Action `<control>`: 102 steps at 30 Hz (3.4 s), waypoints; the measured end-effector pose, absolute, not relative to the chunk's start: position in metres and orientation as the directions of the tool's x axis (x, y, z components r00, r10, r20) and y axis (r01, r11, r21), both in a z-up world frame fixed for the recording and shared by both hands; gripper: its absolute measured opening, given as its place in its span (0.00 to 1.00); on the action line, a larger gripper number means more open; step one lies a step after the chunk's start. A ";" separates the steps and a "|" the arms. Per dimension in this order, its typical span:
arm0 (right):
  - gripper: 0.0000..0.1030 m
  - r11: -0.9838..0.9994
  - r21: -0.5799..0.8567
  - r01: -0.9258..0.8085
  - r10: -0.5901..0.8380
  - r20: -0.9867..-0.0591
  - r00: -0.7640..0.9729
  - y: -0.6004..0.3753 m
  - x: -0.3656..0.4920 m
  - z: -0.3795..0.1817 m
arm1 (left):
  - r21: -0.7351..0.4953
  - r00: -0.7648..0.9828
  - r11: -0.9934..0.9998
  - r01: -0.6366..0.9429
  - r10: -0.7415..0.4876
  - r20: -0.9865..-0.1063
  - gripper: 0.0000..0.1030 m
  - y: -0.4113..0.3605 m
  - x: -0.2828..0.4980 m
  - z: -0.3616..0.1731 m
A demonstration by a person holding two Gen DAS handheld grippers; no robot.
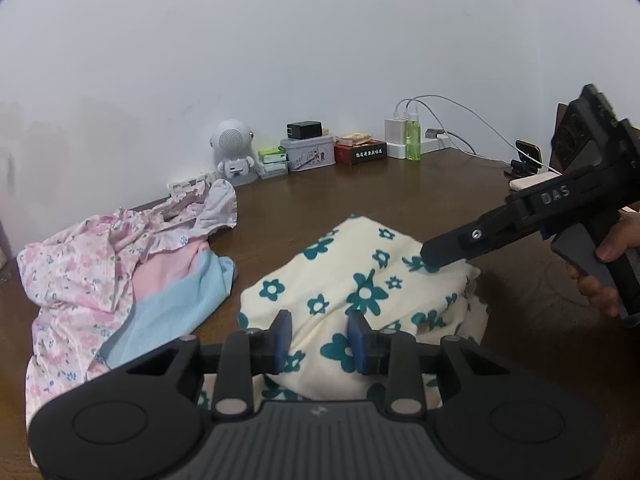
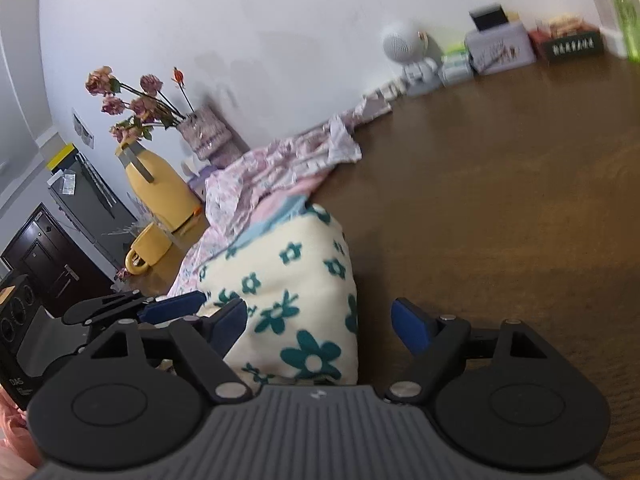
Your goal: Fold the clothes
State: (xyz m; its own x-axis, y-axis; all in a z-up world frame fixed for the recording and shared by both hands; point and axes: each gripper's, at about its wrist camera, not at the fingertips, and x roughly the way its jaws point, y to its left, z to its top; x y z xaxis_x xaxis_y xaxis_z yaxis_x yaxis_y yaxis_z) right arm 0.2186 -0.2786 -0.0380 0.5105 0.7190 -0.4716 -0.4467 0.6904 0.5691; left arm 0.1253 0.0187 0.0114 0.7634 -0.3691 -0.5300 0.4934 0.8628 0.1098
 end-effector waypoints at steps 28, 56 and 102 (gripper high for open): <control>0.23 0.777 0.300 -0.553 0.625 -0.470 0.623 -0.240 0.193 0.031 | 0.017 0.747 0.852 0.523 -0.449 -0.491 0.31 0.025 0.126 0.021; 0.26 0.453 -0.452 -0.768 0.497 -0.587 0.639 -0.066 0.094 0.006 | -0.158 0.841 0.910 0.382 -0.414 -0.348 0.35 0.124 0.078 0.062; 0.25 0.645 0.112 -0.756 0.694 -0.501 0.517 -0.154 0.201 0.009 | 0.022 0.765 0.897 0.442 -0.364 -0.530 0.37 0.057 0.100 0.013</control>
State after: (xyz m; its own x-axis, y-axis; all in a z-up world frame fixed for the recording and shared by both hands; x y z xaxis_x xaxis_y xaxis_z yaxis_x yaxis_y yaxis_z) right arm 0.2013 -0.1539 0.0087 0.5174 0.6936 -0.5012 -0.7560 0.6449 0.1121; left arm 0.0998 0.0565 0.0127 0.7654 -0.3643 -0.5305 0.4422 0.8966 0.0223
